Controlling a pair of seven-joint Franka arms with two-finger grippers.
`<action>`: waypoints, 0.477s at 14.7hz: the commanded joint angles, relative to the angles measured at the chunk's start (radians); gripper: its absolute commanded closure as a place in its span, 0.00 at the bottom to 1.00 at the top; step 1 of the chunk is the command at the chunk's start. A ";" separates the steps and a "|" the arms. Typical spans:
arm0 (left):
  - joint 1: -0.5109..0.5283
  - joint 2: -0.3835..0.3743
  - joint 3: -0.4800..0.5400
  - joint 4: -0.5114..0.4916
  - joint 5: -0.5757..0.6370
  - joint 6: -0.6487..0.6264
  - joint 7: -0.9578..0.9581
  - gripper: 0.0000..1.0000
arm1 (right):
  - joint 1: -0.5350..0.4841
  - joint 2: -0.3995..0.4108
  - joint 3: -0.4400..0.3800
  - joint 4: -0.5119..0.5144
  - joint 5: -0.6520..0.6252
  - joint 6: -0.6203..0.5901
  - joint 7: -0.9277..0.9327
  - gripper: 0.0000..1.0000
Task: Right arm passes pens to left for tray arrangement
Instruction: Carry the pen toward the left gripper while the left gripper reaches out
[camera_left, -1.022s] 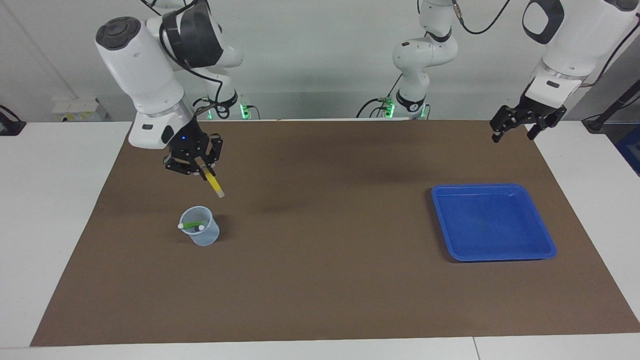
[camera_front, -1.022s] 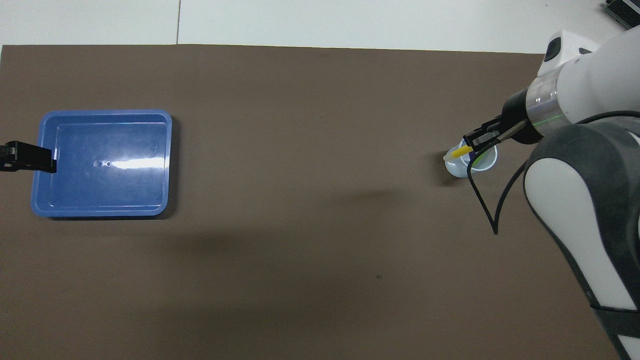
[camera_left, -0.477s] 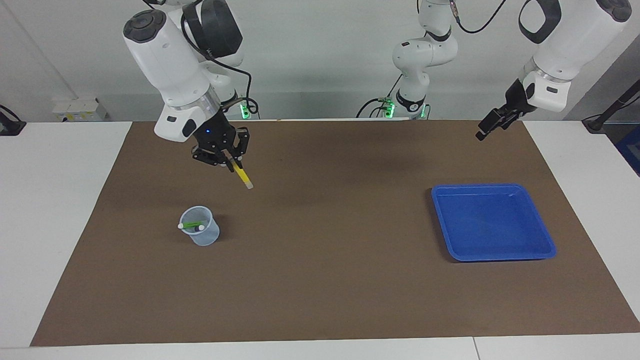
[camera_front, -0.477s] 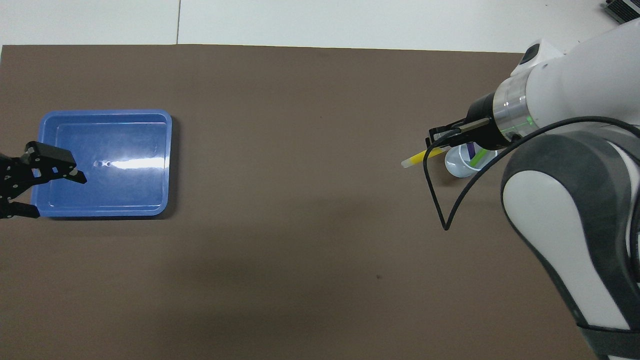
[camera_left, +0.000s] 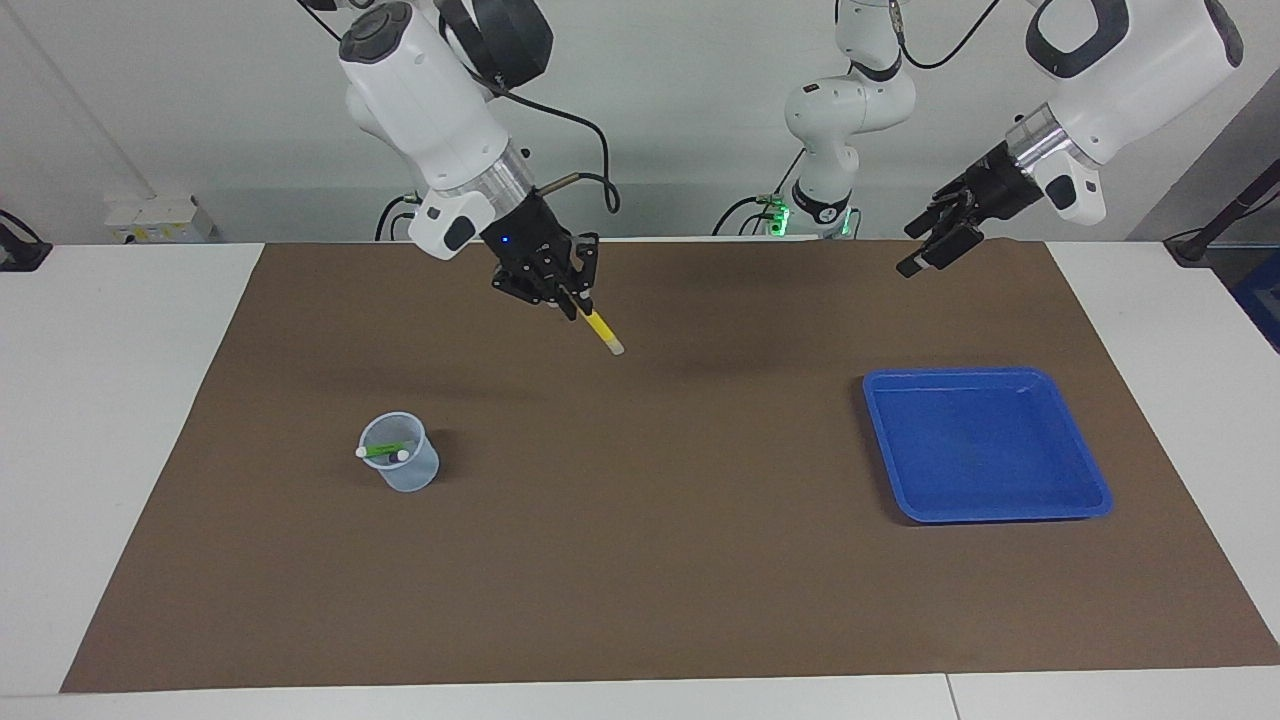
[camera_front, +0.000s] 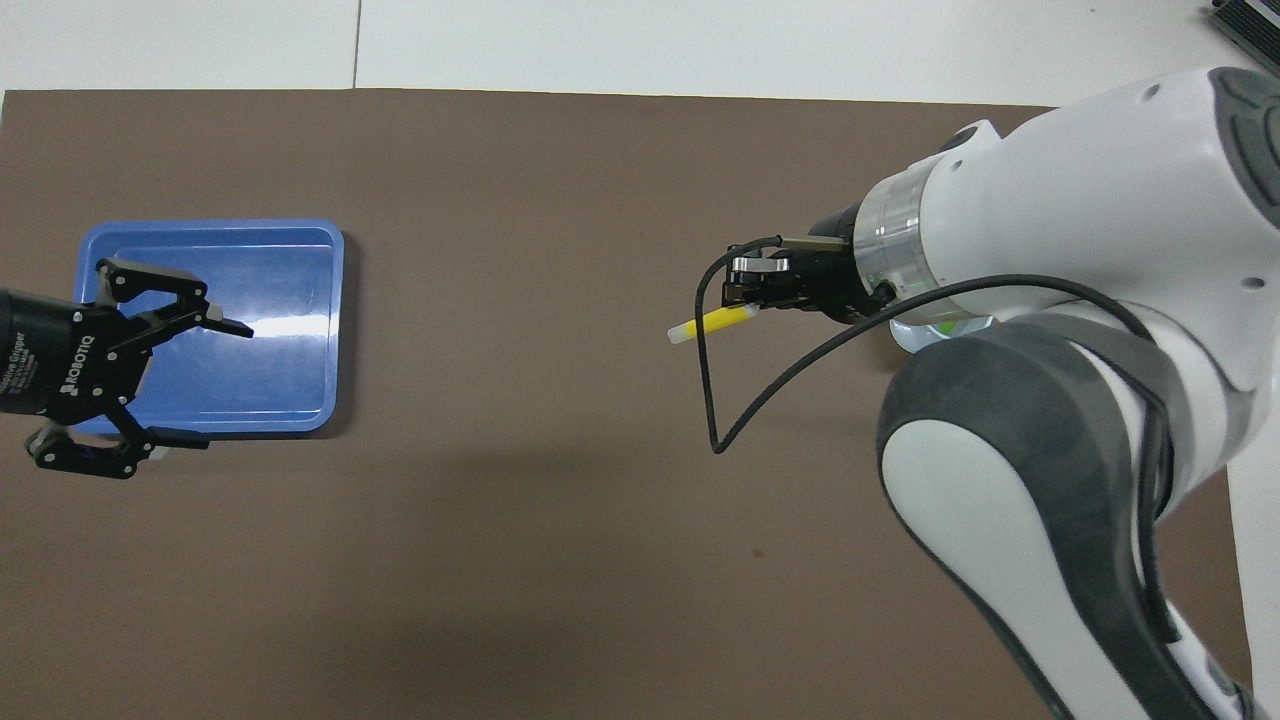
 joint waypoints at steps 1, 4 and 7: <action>-0.007 -0.048 -0.001 -0.061 -0.082 0.069 -0.162 0.00 | 0.024 -0.010 0.002 -0.022 0.043 0.055 0.107 1.00; -0.011 -0.045 -0.013 -0.063 -0.129 0.129 -0.303 0.00 | 0.058 -0.014 0.002 -0.045 0.121 0.140 0.230 1.00; -0.077 -0.042 -0.013 -0.069 -0.135 0.203 -0.424 0.00 | 0.118 -0.013 0.002 -0.053 0.124 0.230 0.357 1.00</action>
